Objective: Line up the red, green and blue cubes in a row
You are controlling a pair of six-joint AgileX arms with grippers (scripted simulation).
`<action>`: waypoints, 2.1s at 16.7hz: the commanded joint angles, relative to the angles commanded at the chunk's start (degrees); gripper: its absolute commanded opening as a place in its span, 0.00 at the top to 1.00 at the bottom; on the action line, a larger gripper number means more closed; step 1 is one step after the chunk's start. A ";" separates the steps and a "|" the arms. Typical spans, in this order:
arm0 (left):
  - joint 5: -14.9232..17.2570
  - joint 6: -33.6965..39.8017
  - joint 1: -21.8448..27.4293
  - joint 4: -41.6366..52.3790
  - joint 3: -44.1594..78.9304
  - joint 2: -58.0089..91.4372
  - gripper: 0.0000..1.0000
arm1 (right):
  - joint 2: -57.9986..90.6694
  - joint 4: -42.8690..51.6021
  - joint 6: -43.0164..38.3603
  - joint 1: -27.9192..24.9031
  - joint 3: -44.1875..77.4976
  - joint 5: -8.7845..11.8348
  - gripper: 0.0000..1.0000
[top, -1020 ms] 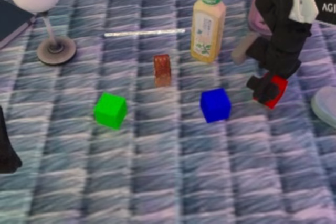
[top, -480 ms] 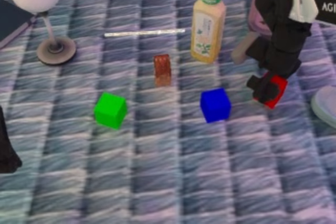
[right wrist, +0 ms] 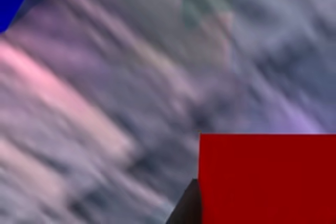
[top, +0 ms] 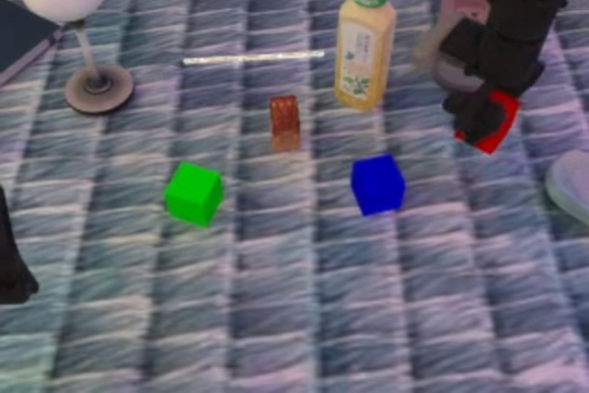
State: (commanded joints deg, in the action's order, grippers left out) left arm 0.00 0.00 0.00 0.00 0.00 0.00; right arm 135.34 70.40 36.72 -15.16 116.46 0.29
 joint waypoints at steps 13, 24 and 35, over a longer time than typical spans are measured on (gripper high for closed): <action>0.00 0.00 0.00 0.00 0.00 0.00 0.00 | 5.33 6.39 0.24 -18.40 11.15 0.02 1.00; 0.00 0.00 0.00 0.00 0.00 0.00 0.00 | 9.05 11.90 0.58 -36.86 21.02 -0.03 1.00; 0.00 0.00 0.00 0.00 0.00 0.00 0.00 | 9.17 -3.69 0.50 -36.91 5.57 -0.03 1.00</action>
State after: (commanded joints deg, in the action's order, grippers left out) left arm 0.00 0.00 0.00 0.00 0.00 0.00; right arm 144.50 66.71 37.21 -52.08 122.03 0.26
